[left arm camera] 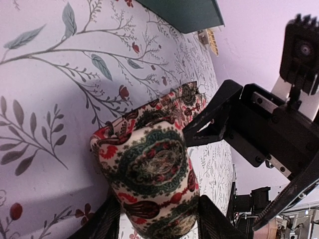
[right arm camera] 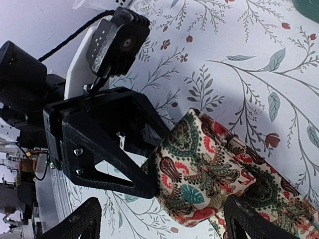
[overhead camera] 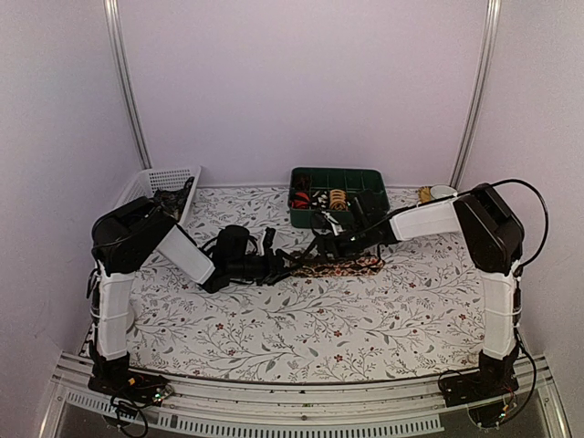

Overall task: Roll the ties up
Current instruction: Roll the tie at the center of the board.

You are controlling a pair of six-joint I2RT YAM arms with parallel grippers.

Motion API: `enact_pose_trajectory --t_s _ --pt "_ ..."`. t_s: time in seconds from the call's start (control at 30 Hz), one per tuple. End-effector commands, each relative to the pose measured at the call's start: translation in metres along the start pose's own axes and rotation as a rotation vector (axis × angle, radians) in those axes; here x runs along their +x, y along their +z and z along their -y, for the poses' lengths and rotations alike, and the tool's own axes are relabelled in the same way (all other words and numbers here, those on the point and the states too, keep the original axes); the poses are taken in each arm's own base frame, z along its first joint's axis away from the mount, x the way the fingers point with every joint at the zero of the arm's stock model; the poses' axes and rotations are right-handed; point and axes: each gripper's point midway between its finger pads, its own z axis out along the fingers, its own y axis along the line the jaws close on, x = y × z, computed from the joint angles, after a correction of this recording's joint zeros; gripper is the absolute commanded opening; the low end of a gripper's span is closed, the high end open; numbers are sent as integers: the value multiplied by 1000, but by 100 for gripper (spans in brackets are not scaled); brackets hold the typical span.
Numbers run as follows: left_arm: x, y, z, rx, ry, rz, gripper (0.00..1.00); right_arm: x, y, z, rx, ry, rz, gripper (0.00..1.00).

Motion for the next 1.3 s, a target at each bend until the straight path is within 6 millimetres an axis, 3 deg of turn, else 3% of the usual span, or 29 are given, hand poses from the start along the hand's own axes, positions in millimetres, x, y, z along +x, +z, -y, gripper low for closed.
enact_pose_trajectory --t_s 0.0,0.13,0.27,0.5,0.63,0.73,0.97,1.27 --pt "30 -1 -32 -96 -67 -77 54 -35 -49 -49 29 -272 75 86" --pt "29 -3 -31 -98 -71 -76 59 -37 -57 -50 87 -471 51 91" --pt "27 -5 -30 -97 -72 -69 63 -43 -62 -34 173 -535 37 93" --pt "22 -9 -29 -92 -74 -52 70 -46 -72 20 207 -294 58 85" --pt "19 -14 -28 -91 -67 -43 71 -47 -88 42 159 -105 135 84" --pt "17 -17 -27 -92 -62 -37 72 -43 -85 57 181 -45 133 85" --pt "17 -18 -30 -99 -60 -36 77 -22 -66 87 200 93 55 85" --pt "16 -13 -36 -97 -62 -43 80 31 -54 95 186 211 -28 85"
